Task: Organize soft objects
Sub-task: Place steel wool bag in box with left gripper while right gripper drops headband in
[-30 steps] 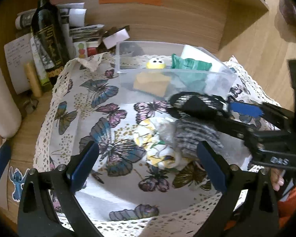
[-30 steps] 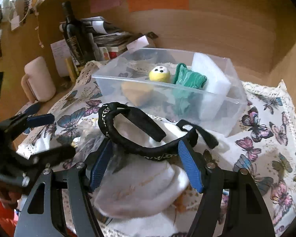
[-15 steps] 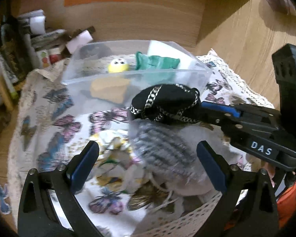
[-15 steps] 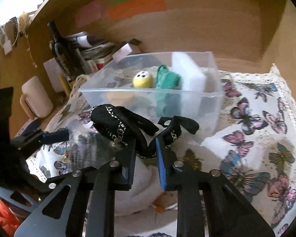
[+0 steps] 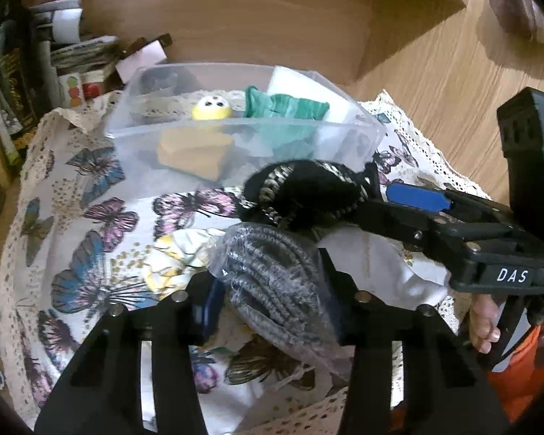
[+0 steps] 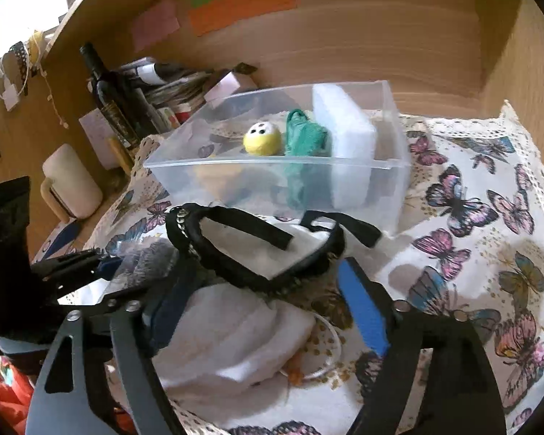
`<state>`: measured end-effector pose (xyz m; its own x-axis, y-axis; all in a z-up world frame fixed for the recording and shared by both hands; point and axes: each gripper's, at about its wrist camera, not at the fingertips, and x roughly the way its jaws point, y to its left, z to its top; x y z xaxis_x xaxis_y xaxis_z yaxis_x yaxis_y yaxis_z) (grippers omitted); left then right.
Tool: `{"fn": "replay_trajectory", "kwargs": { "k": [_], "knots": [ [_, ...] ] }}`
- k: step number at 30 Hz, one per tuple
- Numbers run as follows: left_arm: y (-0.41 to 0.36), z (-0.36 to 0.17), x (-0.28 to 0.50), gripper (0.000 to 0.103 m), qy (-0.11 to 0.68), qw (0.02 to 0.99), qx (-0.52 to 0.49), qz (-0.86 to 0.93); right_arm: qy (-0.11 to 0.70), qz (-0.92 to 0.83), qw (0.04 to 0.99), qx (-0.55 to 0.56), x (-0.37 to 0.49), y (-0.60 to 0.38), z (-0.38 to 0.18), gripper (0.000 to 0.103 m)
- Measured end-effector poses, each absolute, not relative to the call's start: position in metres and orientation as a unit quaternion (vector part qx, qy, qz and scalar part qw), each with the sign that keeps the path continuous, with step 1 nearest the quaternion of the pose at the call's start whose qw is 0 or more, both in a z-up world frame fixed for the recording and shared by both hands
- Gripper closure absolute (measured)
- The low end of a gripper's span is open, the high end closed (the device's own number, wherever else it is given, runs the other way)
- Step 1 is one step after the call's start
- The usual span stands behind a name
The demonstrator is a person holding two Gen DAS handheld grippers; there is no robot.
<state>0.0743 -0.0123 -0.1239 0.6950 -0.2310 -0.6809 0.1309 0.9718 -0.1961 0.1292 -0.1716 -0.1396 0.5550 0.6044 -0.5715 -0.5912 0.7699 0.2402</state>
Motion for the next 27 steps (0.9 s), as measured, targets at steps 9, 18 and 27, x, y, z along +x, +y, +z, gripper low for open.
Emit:
{"fn": "replay_trajectory", "kwargs": {
  "k": [9, 18, 27],
  "knots": [
    [0.004, -0.117, 0.066, 0.058, 0.352, 0.930, -0.065, -0.086, 0.360, 0.333, 0.871, -0.032, 0.153, -0.145, -0.139, 0.049],
    [0.021, -0.105, 0.063, 0.058, 0.331, 0.938, -0.069, -0.070, 0.314, 0.343, 0.883, -0.066, 0.131, -0.136, -0.131, 0.090],
    [0.033, -0.070, 0.074, 0.057, 0.294, 0.952, -0.061, -0.053, 0.235, 0.343, 0.908, -0.050, 0.109, -0.154, -0.081, 0.092]
  ]
}}
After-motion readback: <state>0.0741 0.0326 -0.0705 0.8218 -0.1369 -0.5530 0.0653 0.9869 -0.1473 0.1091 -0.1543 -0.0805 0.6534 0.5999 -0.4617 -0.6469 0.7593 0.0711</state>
